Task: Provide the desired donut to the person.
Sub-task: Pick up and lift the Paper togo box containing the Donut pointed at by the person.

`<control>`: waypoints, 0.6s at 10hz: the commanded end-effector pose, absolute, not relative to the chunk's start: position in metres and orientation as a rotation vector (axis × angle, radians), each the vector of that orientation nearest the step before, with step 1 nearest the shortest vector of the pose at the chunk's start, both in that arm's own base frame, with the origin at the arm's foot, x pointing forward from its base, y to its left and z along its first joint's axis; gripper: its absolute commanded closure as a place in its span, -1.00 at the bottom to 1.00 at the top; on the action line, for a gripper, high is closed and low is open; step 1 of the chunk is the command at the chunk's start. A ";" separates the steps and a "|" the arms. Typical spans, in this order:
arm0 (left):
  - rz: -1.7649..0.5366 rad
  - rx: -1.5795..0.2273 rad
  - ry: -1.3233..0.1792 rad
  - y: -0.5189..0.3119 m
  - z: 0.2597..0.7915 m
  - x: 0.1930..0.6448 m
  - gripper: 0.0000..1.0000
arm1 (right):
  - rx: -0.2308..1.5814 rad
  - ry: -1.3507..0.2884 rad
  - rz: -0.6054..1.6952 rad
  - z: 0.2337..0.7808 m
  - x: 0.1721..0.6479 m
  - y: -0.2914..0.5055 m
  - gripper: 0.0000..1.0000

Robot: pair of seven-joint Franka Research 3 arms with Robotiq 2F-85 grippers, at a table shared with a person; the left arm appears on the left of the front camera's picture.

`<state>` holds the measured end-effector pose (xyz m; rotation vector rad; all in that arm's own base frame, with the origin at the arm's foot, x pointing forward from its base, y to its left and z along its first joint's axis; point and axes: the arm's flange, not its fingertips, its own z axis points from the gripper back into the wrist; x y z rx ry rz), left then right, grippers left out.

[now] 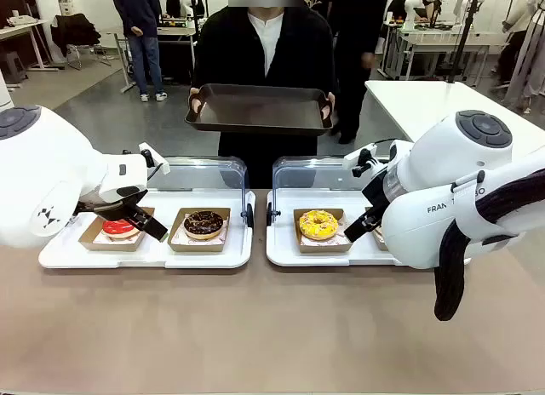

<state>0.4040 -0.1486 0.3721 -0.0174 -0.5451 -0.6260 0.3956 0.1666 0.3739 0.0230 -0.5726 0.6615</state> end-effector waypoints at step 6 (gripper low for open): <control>-0.626 -0.017 -0.545 -0.149 0.372 0.404 -1.00 | 0.023 -0.573 0.662 0.374 0.396 0.167 -1.00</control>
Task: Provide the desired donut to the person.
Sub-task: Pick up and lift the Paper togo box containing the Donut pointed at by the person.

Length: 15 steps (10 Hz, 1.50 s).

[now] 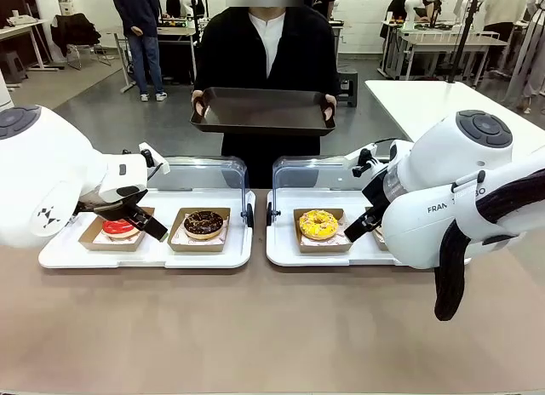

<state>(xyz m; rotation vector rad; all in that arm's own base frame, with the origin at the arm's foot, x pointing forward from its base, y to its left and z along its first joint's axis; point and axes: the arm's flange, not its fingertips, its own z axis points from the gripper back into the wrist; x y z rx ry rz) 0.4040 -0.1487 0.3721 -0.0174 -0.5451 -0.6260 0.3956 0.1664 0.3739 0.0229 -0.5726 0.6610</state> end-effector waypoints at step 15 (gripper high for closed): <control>-0.700 0.065 -0.588 -0.076 0.509 0.310 -1.00 | -0.082 -0.611 0.699 0.537 0.289 0.122 -1.00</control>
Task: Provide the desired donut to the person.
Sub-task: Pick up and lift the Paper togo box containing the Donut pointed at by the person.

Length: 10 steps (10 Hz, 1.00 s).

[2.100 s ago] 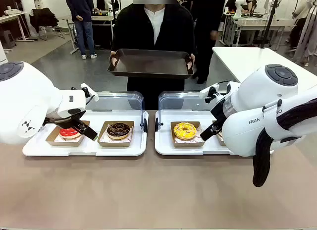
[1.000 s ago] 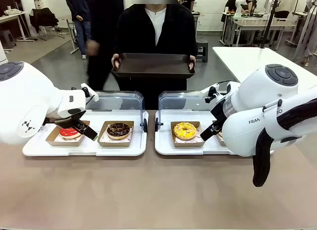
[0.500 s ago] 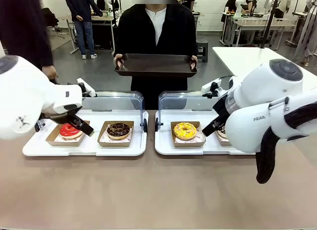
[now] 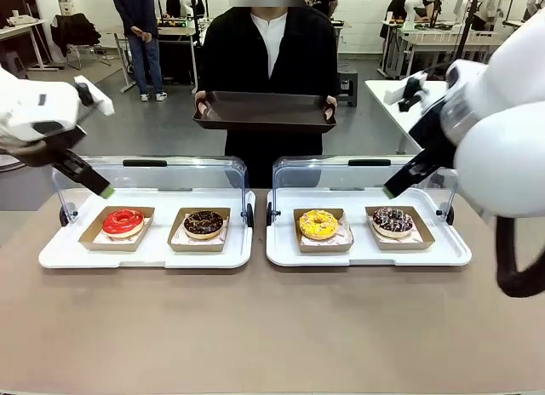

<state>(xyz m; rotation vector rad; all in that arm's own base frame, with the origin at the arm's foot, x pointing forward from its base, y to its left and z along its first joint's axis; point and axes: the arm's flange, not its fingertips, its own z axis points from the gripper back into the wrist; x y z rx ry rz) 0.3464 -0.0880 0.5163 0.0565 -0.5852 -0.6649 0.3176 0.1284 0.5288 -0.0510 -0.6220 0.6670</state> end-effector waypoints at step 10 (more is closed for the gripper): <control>-0.686 -0.096 -0.622 -0.064 0.553 0.340 -1.00 | 0.225 -0.660 0.693 0.594 0.288 0.087 -1.00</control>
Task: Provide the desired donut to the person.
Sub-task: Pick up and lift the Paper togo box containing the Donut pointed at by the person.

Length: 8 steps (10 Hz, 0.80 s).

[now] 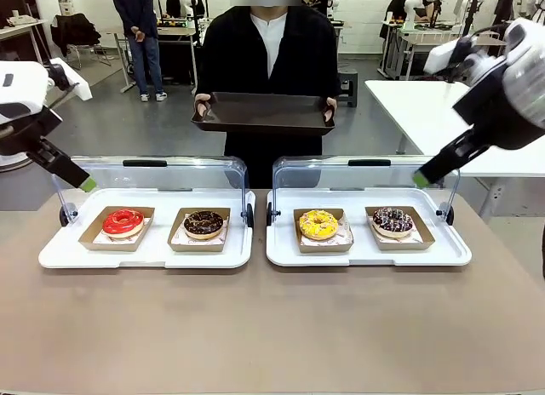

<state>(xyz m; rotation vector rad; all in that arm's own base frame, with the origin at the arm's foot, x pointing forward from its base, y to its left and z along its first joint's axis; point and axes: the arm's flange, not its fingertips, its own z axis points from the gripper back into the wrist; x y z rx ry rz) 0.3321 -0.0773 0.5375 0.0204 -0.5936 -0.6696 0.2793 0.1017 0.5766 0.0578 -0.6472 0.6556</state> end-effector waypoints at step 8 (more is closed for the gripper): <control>-1.156 -0.581 -0.790 0.041 0.624 0.404 -1.00 | 0.770 -0.732 1.136 0.639 0.361 -0.018 -1.00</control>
